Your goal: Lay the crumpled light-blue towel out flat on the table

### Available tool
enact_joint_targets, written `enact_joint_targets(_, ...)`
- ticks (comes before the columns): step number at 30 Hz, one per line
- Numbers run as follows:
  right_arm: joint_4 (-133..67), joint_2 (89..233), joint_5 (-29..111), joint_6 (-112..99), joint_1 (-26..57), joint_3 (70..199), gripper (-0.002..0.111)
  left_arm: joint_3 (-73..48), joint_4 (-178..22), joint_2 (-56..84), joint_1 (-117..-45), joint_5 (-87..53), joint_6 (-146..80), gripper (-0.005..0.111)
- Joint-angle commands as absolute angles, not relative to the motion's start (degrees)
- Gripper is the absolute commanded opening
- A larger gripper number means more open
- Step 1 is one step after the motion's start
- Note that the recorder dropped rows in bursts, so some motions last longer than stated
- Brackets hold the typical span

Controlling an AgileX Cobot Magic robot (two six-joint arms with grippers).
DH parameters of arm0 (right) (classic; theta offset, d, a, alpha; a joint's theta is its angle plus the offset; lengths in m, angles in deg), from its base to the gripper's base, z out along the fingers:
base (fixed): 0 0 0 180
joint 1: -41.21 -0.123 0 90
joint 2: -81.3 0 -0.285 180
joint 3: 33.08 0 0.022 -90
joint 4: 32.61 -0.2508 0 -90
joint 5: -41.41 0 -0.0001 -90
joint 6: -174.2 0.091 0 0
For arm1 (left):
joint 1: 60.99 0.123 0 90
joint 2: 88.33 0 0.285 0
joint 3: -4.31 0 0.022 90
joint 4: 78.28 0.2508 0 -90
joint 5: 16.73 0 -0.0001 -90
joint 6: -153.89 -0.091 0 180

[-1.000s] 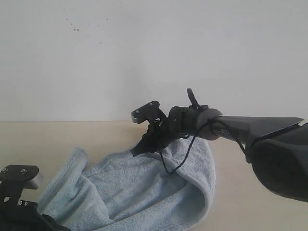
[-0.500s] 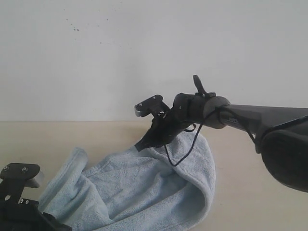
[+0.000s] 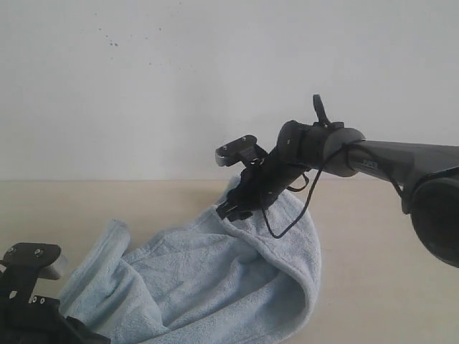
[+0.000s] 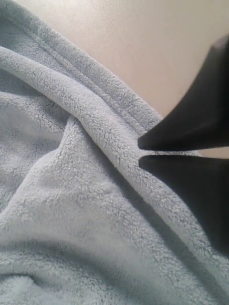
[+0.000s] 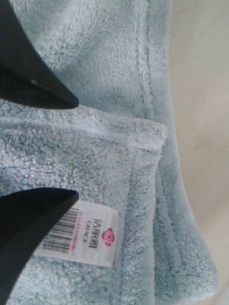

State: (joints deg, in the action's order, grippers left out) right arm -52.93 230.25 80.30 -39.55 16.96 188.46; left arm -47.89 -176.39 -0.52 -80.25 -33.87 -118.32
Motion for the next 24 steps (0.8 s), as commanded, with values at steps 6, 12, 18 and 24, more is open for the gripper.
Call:
enact_joint_targets(6, -56.3, 230.7, 76.4, -41.0, 17.2, 188.4, 0.052, -47.7, -177.4, -0.5, -80.1, -34.7, -118.8, 0.004)
enact_joint_targets(12, -56.3, 232.8, 75.9, -42.5, 15.3, 188.4, 0.052, -47.7, -177.4, -0.5, -80.1, -35.2, -119.0, 0.004)
enact_joint_targets(18, -56.1, 235.0, 73.9, -42.8, 13.8, 188.5, 0.052, -47.7, -177.4, -0.5, -80.1, -35.6, -119.1, 0.004)
enact_joint_targets(24, -52.9, 235.5, 73.4, -41.4, 13.8, 188.5, 0.028, -47.7, -177.4, -0.5, -80.1, -35.6, -119.2, 0.004)
